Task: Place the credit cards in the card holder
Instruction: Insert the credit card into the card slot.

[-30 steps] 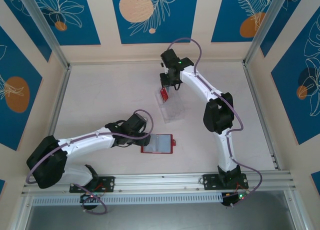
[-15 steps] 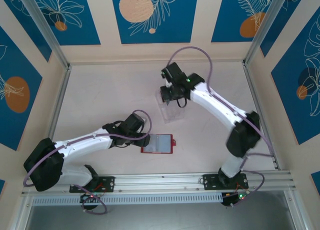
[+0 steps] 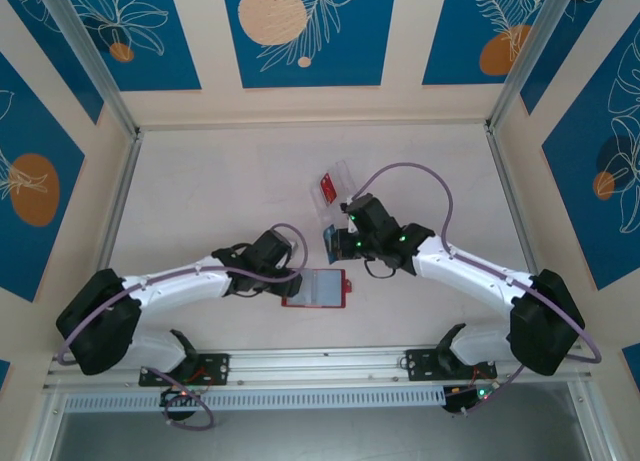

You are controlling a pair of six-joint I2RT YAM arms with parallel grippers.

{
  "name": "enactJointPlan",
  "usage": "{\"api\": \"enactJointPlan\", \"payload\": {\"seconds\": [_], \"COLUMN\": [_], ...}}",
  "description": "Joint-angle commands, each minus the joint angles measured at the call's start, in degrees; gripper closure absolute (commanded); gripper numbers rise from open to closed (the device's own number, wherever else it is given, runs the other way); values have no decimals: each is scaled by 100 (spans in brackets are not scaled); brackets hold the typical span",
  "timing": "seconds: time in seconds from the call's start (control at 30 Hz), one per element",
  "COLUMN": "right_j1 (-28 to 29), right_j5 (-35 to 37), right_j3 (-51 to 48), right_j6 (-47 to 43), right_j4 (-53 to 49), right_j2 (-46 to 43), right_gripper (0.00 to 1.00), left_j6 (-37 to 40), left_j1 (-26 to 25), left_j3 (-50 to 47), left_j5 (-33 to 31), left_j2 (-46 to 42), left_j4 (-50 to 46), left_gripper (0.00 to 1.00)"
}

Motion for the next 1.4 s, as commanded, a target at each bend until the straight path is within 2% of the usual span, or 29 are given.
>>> {"api": "enactJointPlan", "payload": {"seconds": [0.0,0.2,0.7,1.03,1.37], "right_j1": [302,394,465,464,482], "right_j5": [-32,-119,-252,140,300], "right_j3": [-453,-1149,-1603,-1938,-2671], "right_j6": [-119,128,544,807,1402], "right_j4": [1172,2167,3108,3243,4234], "right_j2": [-183,-157,402,267,309], "right_gripper": [97,98,98,100,100], "left_j6": [-40,-173,-822,-1126,-1235], "left_j1": [29,-111,-680,-815,-892], "left_j3": [-152,-221,-582,-802,-860], "left_j5": [111,66,-621,-811,-865], "left_j2": [233,622,481,374,405], "left_j4": [318,604,593,667,716], "left_gripper": [47,49,59,62,64]}}
